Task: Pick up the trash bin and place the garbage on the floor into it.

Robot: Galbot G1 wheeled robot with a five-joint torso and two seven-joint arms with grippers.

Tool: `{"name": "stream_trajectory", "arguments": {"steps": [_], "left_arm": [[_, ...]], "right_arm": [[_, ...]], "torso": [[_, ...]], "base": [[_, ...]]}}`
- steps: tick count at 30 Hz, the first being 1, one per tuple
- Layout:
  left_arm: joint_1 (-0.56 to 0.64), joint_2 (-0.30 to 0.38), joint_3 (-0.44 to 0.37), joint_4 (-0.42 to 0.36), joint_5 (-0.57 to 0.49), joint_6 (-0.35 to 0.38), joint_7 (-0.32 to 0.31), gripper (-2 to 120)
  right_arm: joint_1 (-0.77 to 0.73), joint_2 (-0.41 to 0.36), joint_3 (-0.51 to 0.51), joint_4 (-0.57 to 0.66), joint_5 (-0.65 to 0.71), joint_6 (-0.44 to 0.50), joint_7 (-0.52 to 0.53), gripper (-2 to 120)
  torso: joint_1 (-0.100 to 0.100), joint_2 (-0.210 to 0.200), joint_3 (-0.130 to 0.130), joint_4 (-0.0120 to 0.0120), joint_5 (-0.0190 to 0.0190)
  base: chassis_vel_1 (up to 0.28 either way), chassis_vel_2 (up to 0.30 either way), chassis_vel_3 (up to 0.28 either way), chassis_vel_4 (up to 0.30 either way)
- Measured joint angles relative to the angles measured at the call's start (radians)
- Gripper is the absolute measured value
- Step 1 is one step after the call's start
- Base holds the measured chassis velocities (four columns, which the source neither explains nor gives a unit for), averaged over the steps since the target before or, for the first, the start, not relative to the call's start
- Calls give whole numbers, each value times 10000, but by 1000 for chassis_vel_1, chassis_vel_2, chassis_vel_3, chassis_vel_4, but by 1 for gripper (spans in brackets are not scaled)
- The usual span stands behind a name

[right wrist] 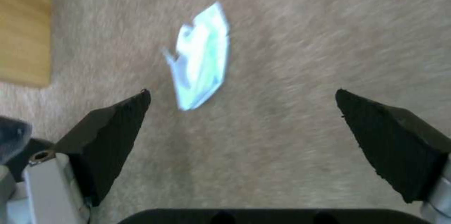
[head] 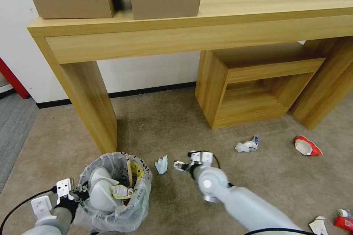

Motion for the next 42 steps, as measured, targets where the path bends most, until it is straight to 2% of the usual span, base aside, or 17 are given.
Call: {"name": "stream_trajectory", "arguments": {"steps": [6,14,21,25,37,42], "left_arm": [[2,-18,-14,78,25,-17,1,1],[-104,-18,-14,204,24,-43,0,1],[-213,55,-7,304,-32,-51,-2,1],[-348,53,59,408,-41,-51,-14,1],[-407,73,89,488,-71,-50,-19,1],[-428,67,93,484,-86,-51,-17,1]], "right_arm": [[509,938,-346,-1097,64,-510,324,100],[914,1202,-522,-1889,-11,-746,236,100],[1215,1606,-802,-3106,-419,-631,-307,99],[1301,1780,-925,-3336,-607,-539,-498,93],[1693,2382,-1463,-4814,-1560,37,-1227,95],[1873,2597,-1650,-4930,-1643,106,-1422,92]], "torso": [[0,0,0,0,-1],[0,0,0,-3,0],[0,0,0,-1,2],[0,0,0,-1,1],[0,-1,0,-1,1],[0,0,0,0,1]], "base": [[0,0,0,0],[0,0,0,0],[0,0,0,0],[0,0,0,0],[0,0,0,0],[0,0,0,0]]}}
